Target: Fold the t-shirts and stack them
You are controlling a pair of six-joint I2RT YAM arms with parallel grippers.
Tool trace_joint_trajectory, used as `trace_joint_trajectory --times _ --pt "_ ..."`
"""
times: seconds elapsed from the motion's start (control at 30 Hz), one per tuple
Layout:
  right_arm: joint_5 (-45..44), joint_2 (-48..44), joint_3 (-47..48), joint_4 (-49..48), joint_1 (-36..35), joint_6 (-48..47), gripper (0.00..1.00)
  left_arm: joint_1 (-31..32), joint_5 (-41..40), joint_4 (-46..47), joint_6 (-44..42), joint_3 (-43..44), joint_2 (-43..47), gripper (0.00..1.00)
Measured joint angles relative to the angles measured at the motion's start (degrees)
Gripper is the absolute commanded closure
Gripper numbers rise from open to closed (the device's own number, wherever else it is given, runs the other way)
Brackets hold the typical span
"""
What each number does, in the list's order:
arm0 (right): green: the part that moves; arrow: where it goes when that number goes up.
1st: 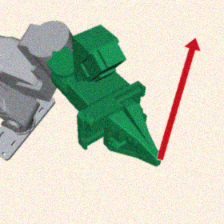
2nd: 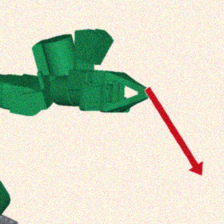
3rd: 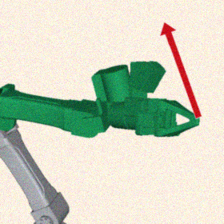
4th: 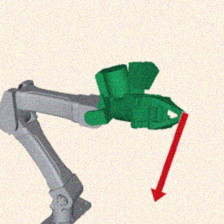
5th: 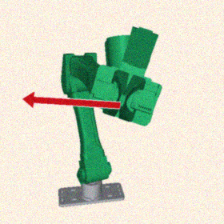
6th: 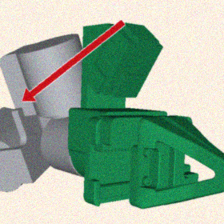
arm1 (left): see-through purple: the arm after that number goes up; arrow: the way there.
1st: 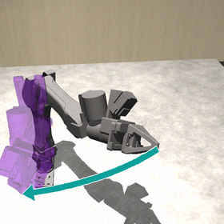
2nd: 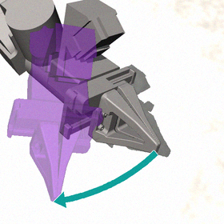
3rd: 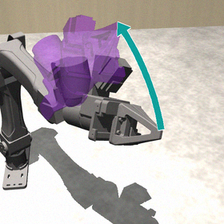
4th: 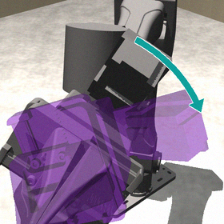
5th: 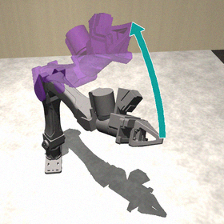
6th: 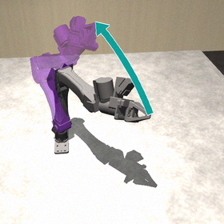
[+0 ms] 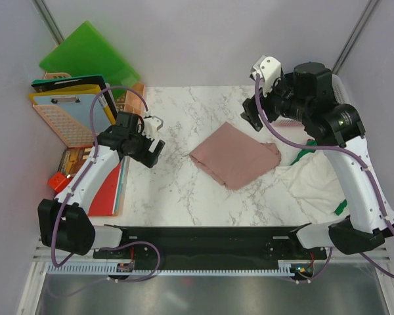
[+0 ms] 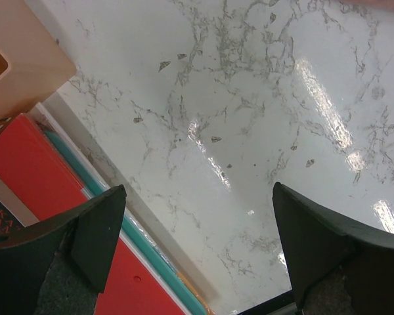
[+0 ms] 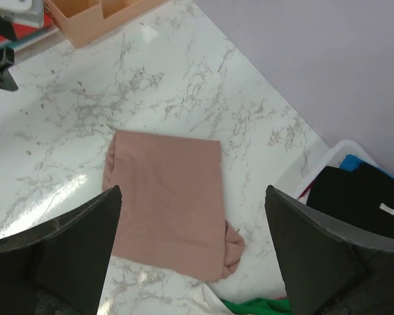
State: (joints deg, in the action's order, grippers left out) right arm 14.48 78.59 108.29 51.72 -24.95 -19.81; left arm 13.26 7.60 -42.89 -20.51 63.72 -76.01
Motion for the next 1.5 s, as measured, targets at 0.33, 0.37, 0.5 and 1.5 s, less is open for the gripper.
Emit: trace_joint_trajectory --times 0.33,0.37,0.5,1.5 --pt "5.38 -2.67 -20.85 12.15 -2.91 -5.22 0.09 0.00 0.02 0.02 0.00 -0.31 -1.16 0.00" --pt "5.46 -1.81 -23.82 11.78 -3.72 -4.70 0.13 0.00 0.00 -0.04 0.00 -0.31 -1.66 0.00" --pt "5.20 2.08 -32.30 5.01 -6.34 -1.92 0.13 0.00 0.02 -0.26 0.00 -0.31 -2.19 0.00" --pt "-6.54 12.57 -35.65 -13.73 -14.93 4.61 1.00 0.00 -0.07 -0.26 -0.02 -0.37 0.63 0.00"
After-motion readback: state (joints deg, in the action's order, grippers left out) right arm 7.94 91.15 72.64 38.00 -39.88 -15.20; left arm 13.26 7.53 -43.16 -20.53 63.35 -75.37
